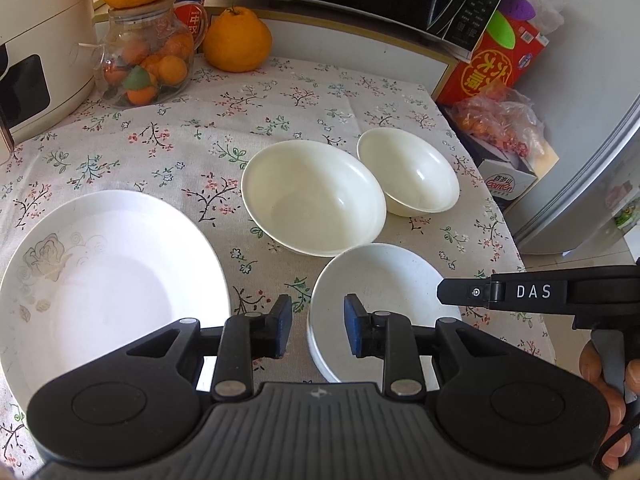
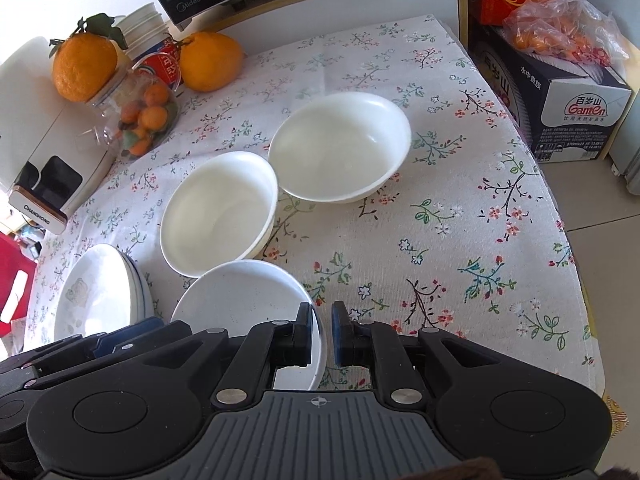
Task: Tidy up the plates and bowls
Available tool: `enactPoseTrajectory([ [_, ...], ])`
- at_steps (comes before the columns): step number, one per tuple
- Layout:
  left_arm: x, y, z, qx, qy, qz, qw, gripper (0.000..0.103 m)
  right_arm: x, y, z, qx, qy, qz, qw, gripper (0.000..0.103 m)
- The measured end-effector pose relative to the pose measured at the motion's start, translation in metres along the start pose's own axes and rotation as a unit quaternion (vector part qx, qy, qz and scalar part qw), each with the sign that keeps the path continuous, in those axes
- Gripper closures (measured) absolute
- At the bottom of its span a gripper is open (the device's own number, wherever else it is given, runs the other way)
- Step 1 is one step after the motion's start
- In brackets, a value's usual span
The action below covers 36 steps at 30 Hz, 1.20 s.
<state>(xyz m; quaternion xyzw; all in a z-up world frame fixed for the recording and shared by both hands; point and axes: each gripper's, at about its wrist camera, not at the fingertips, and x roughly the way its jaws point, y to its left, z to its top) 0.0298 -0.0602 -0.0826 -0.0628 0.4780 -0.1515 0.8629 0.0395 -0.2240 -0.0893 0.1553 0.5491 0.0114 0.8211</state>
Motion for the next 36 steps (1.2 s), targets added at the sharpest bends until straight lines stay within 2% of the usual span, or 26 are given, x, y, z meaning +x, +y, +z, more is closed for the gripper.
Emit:
enactPoseTrajectory([
  [8,-0.012,0.013,0.023,-0.018,-0.039,0.009,0.999,0.072,-0.009,-0.02,0.016,0.073,-0.026,0.018,0.997,0.091],
  [12,-0.012,0.02,0.034,-0.024,-0.053,0.021,0.9981,0.069,-0.007,-0.023,0.02,0.087,-0.033,0.016,0.996,0.089],
  [21,0.002,0.023,0.047,-0.019,-0.037,0.02,0.9989,0.064,0.005,-0.011,0.028,0.094,-0.029,0.026,0.995,0.087],
  [25,0.01,0.026,0.052,-0.01,-0.031,0.023,0.9992,0.062,0.012,-0.005,0.032,0.101,-0.028,0.037,0.994,0.08],
  [36,0.028,0.043,0.067,-0.016,-0.019,0.022,0.9994,0.06,0.035,0.01,0.045,0.105,-0.014,0.041,0.994,0.08],
])
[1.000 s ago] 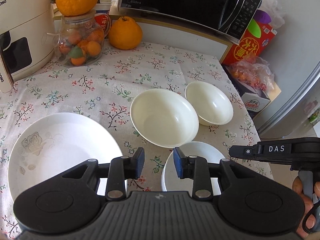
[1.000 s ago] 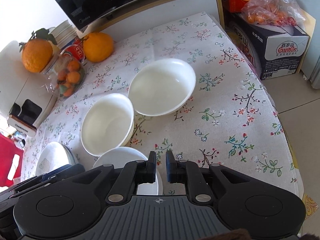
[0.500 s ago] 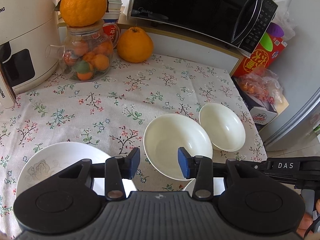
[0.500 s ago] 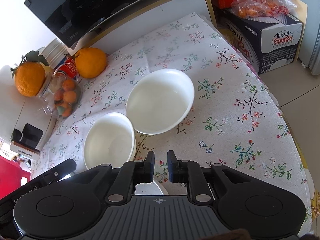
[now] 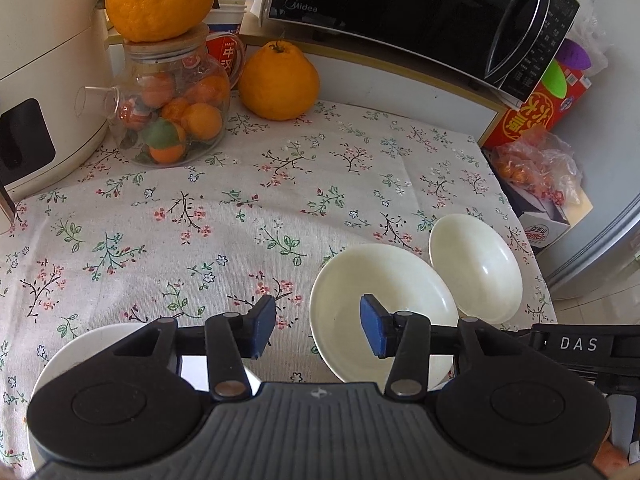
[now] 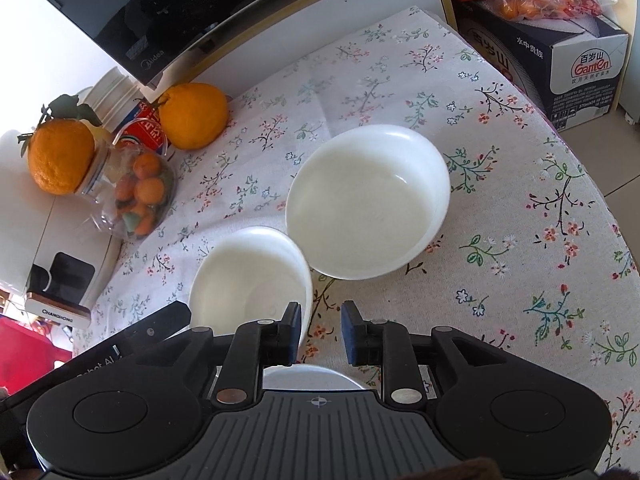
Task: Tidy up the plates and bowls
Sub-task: 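Close both grippers on the rim of another white bowl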
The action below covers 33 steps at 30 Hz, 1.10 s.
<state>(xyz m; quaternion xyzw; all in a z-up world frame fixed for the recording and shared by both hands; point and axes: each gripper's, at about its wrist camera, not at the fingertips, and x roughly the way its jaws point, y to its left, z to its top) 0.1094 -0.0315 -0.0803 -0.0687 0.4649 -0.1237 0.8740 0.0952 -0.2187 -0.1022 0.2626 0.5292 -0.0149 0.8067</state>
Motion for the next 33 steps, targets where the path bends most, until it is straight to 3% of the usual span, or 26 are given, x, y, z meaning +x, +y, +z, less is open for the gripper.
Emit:
enactPoseTrajectory([
  [13,0.014,-0.001,-0.001,0.001,0.021,-0.017,0.9996,0.062,0.022,0.016,0.003,-0.002,0.017,-0.023,1.0,0.08],
  [17,0.021,-0.001,-0.002,0.005,0.034,-0.018,0.9993,0.076,0.025,0.028,0.0,-0.031,0.014,-0.028,0.999,0.084],
  [20,0.016,-0.001,0.0,0.016,0.013,-0.006,0.9998,0.088,0.022,0.028,0.003,-0.033,0.006,-0.03,0.999,0.091],
  [23,0.009,0.002,0.003,0.006,0.004,-0.019,0.9998,0.09,0.021,0.026,0.004,-0.03,0.005,-0.028,0.999,0.091],
  [33,-0.001,-0.003,0.002,0.013,-0.017,-0.014,0.9997,0.09,0.009,0.028,0.002,-0.037,-0.015,-0.014,0.999,0.091],
])
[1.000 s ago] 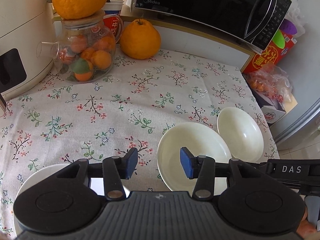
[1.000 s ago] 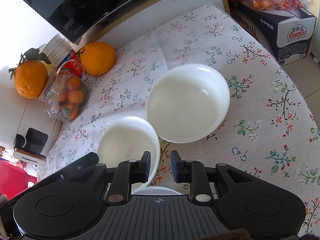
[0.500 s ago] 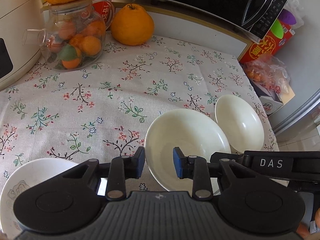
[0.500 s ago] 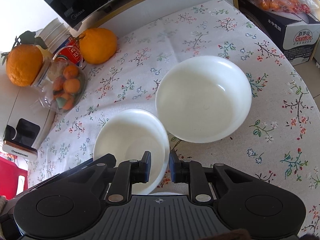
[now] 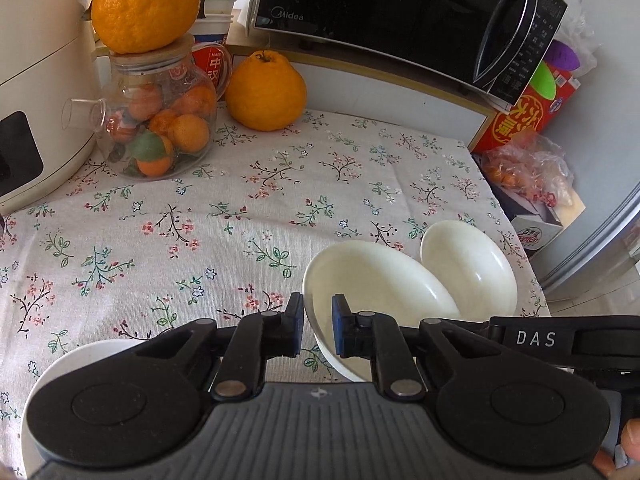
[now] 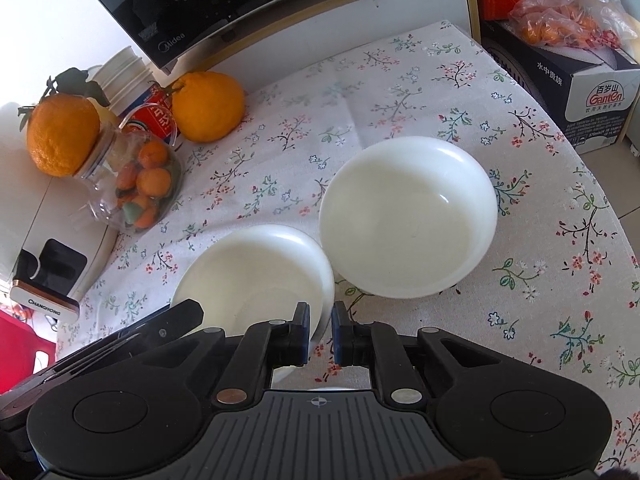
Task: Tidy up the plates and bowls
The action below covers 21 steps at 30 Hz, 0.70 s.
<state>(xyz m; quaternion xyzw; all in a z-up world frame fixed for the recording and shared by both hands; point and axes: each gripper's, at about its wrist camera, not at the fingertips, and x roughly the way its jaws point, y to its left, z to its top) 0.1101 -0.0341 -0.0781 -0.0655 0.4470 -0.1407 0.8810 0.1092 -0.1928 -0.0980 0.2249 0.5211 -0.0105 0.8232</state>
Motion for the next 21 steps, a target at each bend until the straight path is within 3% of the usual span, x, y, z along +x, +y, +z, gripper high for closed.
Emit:
enactPoseTrajectory([
  [21,-0.021,-0.009,-0.007,0.005,-0.025,-0.018,0.9995,0.09,-0.038,0.0,-0.006,-0.028,-0.056,0.007,0.998,0.091],
])
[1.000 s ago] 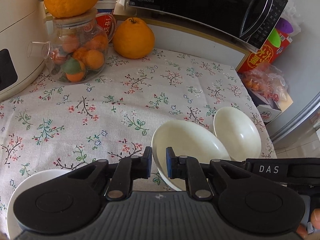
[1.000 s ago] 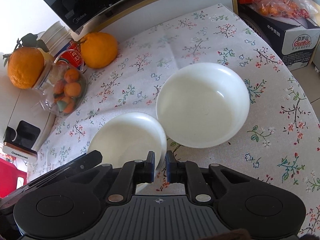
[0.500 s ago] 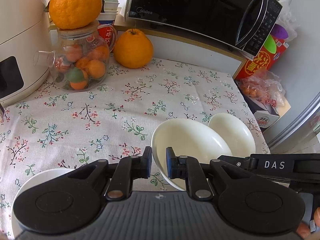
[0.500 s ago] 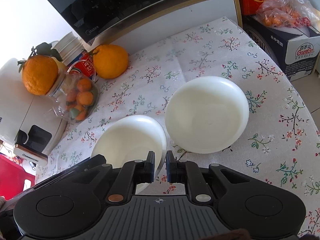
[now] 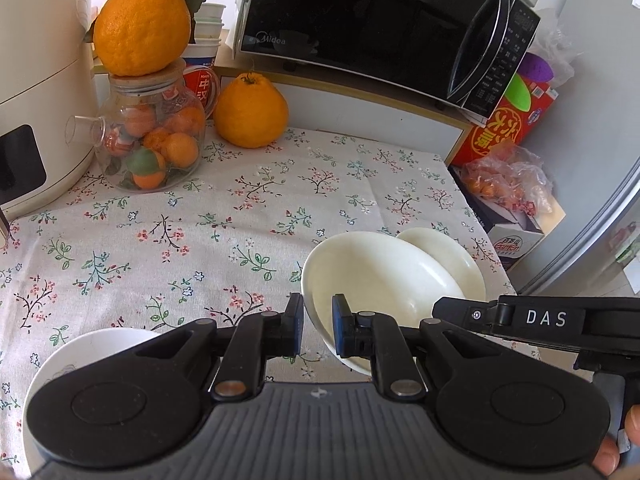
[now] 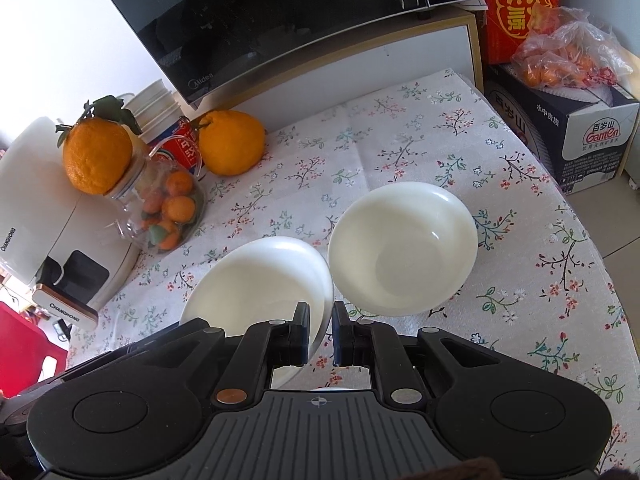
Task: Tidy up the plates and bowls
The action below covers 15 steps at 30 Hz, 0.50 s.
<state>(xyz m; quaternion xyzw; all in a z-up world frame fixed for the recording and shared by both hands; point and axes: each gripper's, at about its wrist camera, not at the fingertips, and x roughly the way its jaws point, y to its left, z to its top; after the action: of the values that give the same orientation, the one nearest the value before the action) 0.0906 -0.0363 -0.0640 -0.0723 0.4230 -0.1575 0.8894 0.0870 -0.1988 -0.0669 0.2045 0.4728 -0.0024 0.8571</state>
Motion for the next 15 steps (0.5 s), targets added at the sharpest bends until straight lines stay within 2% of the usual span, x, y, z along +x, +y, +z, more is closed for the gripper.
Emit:
enactPoseTrajectory([
  [8,-0.008,-0.005,-0.006,-0.003,0.0,-0.02,0.9998,0.09,-0.017,0.0,-0.001,-0.015,-0.01,-0.011,1.0,0.091],
  [15,-0.022,-0.012,-0.008,0.003,-0.015,-0.031,0.9994,0.09,-0.033,0.001,-0.006,-0.034,-0.012,-0.017,0.999,0.09],
])
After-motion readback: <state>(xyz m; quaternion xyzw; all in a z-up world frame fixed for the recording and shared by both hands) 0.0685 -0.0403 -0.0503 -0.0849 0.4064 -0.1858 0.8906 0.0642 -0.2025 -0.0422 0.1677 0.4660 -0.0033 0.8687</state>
